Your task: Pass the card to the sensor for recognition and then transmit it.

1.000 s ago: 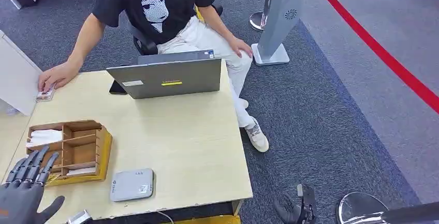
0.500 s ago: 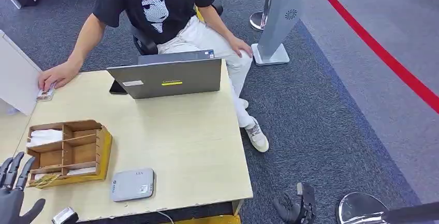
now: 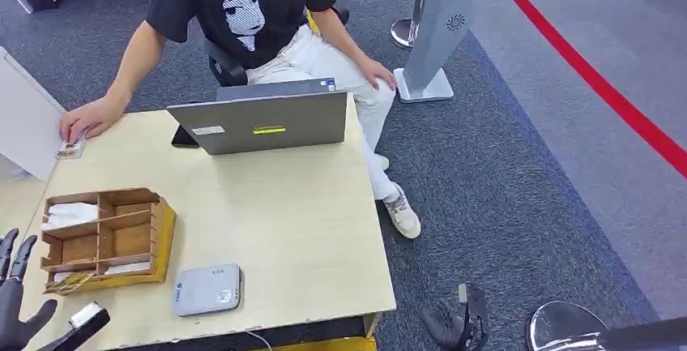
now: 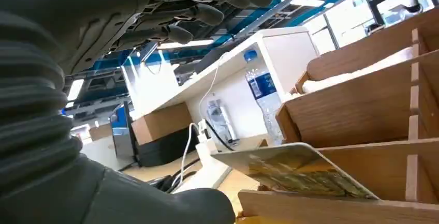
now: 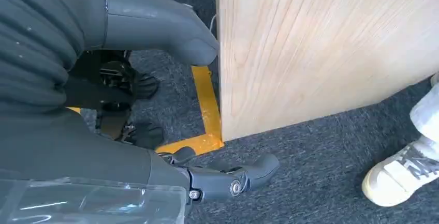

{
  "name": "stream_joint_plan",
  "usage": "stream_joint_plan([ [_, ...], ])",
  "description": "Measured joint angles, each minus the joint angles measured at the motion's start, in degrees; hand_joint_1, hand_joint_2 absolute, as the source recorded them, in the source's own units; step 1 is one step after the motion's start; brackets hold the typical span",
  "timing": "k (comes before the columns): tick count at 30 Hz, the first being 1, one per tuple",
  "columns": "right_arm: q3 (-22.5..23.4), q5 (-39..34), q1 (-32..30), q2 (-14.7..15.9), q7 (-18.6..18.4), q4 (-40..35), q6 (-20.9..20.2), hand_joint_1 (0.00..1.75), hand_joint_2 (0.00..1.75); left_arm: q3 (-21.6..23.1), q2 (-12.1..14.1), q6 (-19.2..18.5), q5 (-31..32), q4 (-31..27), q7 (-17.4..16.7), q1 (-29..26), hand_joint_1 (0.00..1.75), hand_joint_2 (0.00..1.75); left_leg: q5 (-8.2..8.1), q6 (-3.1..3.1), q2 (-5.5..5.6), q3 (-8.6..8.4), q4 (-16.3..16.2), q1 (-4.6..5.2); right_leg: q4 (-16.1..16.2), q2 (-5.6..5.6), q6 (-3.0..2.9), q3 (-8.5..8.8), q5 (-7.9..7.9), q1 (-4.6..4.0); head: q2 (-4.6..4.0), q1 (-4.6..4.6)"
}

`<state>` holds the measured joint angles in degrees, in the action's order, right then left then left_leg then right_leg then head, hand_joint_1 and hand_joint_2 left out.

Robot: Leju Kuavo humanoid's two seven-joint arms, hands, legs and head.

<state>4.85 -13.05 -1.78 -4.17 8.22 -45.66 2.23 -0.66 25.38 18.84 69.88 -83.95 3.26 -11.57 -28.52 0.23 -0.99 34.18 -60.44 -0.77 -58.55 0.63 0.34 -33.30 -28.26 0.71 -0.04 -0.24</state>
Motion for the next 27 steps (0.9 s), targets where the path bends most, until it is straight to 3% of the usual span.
stream_joint_plan([
  [14, -1.55, -0.57, 0.64, 0.0, -0.31, 0.35, -0.07, 0.0, 1.75, 1.97, -1.44, -2.31, 1.53, 4.0, 0.39, 4.98, 0.0, 1.75, 0.0, 0.0, -0.02, -0.01, 0.0, 0.01, 0.0, -0.02, 0.0, 0.0, 0.0, 0.0, 0.0, 0.0],
  [15, -1.6, -0.72, 0.65, 0.0, -0.31, 0.37, -0.07, 0.0, 1.75, 2.14, -1.44, -2.45, 1.53, 4.06, 0.37, 5.01, 0.42, 1.75, 0.0, 0.0, -0.02, -0.01, 0.0, 0.01, 0.0, -0.02, 0.0, 0.0, 0.0, 0.0, 0.02, 0.0],
  [16, -1.64, -0.74, 0.65, 0.0, -0.31, 0.42, -0.07, 0.0, 1.75, 2.36, -1.46, -2.45, 1.53, 4.17, 0.37, 5.02, 1.75, 1.75, 0.0, 0.0, -0.02, -0.01, 0.0, 0.01, 0.0, -0.02, 0.0, -0.01, 0.0, 0.0, 0.02, 0.0],
  [27, -2.16, -0.98, 0.61, 0.02, -0.7, 0.2, 0.59, 0.0, 1.75, 3.78, -0.89, -2.66, 0.63, 3.95, 0.39, 5.04, 1.75, 1.75, 0.0, 0.0, -0.02, -0.02, 0.0, 0.0, 0.0, -0.02, 0.0, -0.01, 0.0, 0.0, 0.0, 0.0],
])
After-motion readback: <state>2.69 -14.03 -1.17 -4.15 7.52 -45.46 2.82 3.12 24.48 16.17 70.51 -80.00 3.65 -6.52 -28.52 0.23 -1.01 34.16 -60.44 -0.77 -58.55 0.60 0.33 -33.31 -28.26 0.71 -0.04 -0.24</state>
